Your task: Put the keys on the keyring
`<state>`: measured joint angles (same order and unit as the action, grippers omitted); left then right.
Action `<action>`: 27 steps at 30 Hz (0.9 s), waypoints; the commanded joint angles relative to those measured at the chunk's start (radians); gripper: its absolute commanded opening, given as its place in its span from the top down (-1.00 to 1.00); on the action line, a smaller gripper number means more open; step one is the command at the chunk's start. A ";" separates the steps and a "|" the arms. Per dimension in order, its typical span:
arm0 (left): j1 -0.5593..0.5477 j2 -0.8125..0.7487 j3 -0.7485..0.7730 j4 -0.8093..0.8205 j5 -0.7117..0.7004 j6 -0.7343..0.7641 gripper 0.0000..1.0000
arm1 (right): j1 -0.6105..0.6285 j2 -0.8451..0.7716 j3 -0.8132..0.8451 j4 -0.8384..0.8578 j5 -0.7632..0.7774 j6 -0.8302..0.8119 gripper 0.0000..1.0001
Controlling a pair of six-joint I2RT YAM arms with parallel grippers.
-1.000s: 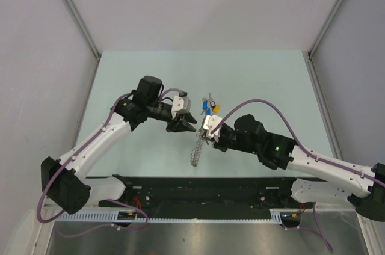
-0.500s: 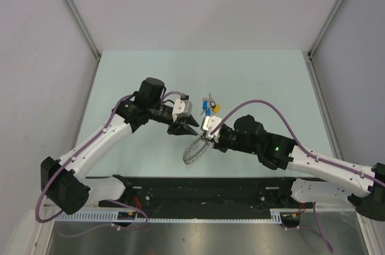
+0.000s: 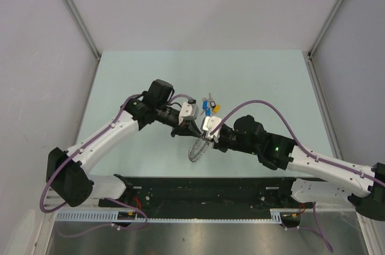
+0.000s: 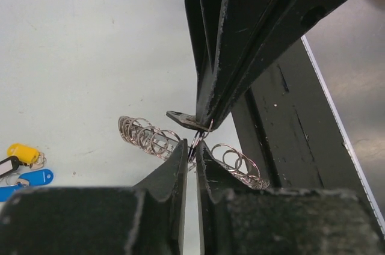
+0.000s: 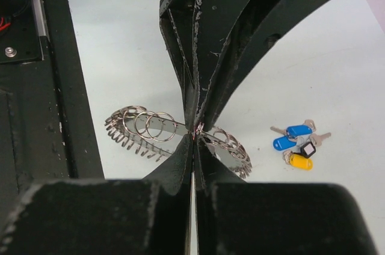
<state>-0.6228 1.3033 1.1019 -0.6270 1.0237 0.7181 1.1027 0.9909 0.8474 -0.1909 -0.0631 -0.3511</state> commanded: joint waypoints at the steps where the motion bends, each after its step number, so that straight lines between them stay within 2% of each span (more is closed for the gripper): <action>1: -0.003 -0.016 0.044 -0.152 0.174 0.060 0.90 | 0.009 -0.018 0.013 0.041 0.006 -0.008 1.00; 2: -0.003 -0.021 0.039 -0.146 0.174 0.054 0.99 | 0.009 -0.021 0.012 0.033 0.014 -0.008 1.00; 5: 0.006 -0.055 0.007 -0.076 0.184 -0.008 0.99 | 0.011 -0.032 0.012 0.009 0.040 -0.003 1.00; 8: 0.034 -0.114 -0.066 0.088 0.200 -0.147 1.00 | 0.011 -0.049 0.012 -0.022 0.063 0.006 1.00; 11: 0.055 -0.195 -0.176 0.361 0.171 -0.377 1.00 | 0.011 -0.060 0.010 -0.044 0.063 0.017 1.00; 12: 0.057 -0.214 -0.204 0.498 0.152 -0.482 1.00 | 0.013 -0.058 0.012 -0.047 0.063 0.018 1.00; 15: 0.058 -0.268 -0.280 0.680 0.084 -0.622 0.99 | 0.013 -0.043 0.012 -0.051 0.063 0.029 1.00; 27: 0.022 -0.403 -0.471 1.047 -0.155 -0.907 1.00 | 0.051 0.009 -0.007 0.067 0.039 0.061 1.00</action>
<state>-0.5812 0.9482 0.6624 0.1703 0.9710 -0.0402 1.1362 0.9863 0.8474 -0.1638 -0.0303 -0.3111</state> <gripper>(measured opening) 0.005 0.009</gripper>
